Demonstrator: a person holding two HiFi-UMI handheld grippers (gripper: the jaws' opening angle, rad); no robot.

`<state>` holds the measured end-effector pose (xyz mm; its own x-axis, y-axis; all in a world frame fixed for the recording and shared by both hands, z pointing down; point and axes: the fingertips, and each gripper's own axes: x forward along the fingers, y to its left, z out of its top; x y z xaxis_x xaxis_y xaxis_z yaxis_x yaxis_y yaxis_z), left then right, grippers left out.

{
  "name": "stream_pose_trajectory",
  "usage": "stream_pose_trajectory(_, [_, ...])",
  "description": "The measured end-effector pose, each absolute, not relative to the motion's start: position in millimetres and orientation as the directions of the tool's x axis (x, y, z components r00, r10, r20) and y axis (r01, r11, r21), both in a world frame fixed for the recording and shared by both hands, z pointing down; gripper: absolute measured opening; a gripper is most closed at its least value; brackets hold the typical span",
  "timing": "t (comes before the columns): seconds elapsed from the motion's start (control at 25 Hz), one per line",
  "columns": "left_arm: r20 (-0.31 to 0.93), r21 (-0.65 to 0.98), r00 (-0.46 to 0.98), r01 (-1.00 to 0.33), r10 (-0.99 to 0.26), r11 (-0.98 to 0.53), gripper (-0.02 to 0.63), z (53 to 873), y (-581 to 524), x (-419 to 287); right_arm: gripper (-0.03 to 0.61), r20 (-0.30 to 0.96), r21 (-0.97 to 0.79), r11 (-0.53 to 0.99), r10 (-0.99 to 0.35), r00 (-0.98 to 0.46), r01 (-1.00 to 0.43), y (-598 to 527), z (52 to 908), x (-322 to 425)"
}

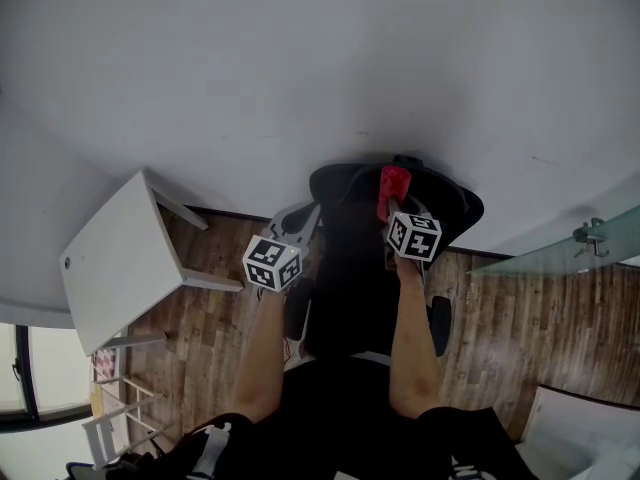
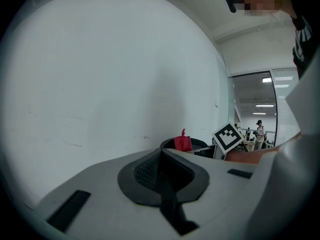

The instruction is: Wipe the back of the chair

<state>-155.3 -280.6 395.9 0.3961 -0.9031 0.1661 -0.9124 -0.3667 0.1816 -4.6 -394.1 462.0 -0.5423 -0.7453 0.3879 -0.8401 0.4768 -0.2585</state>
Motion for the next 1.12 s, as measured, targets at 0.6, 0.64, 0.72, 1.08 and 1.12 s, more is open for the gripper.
stream_pose_trajectory(0.6, [0.155, 0.162, 0.457, -0.886, -0.876, -0.434, 0.025, 386, -303, -100, 0.080, 0.385, -0.235, 0.296, -0.846, -0.368, -0.926, -410, 457, 112])
stream_pose_trajectory(0.64, [0.155, 0.162, 0.457, -0.886, -0.876, -0.434, 0.025, 386, -303, -97, 0.078, 0.381, -0.232, 0.290, -0.851, -0.361, -0.929, -409, 457, 118])
stream_pose_trajectory(0.72, [0.152, 0.162, 0.455, -0.887, -0.877, -0.432, 0.025, 384, -304, -93, 0.078, 0.369, -0.232, 0.278, -0.861, -0.349, -0.932, -407, 456, 128])
stream_pose_trajectory(1.08, [0.160, 0.168, 0.432, -0.898, -0.888, -0.406, 0.025, 383, -296, -75, 0.069, 0.330, -0.224, 0.270, -0.883, -0.334, -0.936, -393, 448, 169])
stream_pose_trajectory(1.12, [0.163, 0.167, 0.431, -0.899, -0.888, -0.406, 0.025, 384, -295, -74, 0.071, 0.327, -0.237, 0.259, -0.886, -0.328, -0.936, -392, 447, 173])
